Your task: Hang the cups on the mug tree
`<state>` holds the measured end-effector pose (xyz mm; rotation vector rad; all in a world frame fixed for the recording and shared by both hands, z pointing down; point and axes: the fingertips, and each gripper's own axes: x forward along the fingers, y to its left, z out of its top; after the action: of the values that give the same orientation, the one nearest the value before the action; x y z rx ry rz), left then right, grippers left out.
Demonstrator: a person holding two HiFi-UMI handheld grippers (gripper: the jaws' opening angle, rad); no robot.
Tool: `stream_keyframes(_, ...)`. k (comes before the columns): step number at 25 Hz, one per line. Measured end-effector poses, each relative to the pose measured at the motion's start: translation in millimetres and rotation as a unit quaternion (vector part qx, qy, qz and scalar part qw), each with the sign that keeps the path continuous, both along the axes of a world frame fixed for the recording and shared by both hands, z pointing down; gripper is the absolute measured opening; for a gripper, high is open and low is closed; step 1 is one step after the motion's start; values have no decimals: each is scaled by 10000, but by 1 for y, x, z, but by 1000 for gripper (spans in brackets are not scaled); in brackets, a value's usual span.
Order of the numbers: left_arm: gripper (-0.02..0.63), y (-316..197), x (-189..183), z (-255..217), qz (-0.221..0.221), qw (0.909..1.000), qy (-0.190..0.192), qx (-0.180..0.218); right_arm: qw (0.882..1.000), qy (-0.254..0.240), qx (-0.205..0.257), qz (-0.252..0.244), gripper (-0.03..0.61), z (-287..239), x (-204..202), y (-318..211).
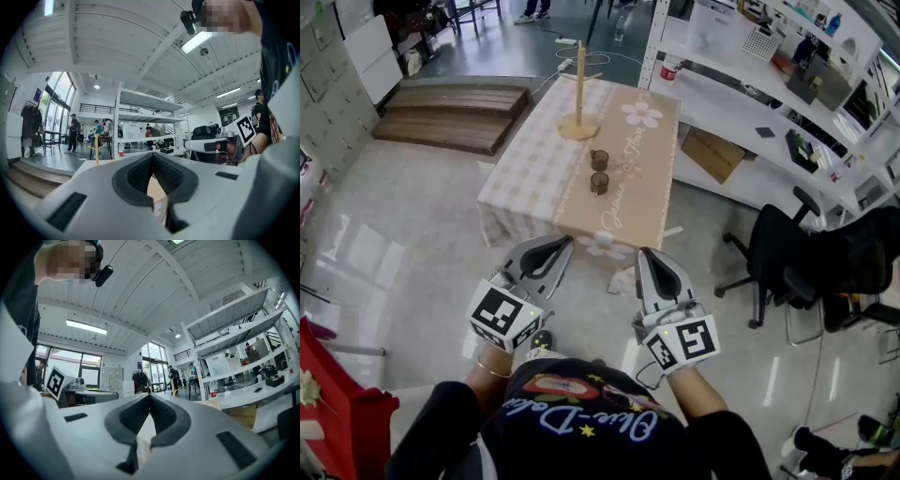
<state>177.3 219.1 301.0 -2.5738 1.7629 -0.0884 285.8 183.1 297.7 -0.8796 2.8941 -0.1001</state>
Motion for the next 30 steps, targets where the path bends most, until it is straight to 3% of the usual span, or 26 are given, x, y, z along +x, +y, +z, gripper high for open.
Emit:
stream_keyframes(15, 8, 21, 26, 8, -190, 9998, 5, 14, 9999, -25, -52, -91, 9, 7, 30, 18)
stream_keyframes(30, 8, 1, 7, 6, 298, 9995, -72, 25, 9988, -108, -219, 433, 9, 8, 12, 10)
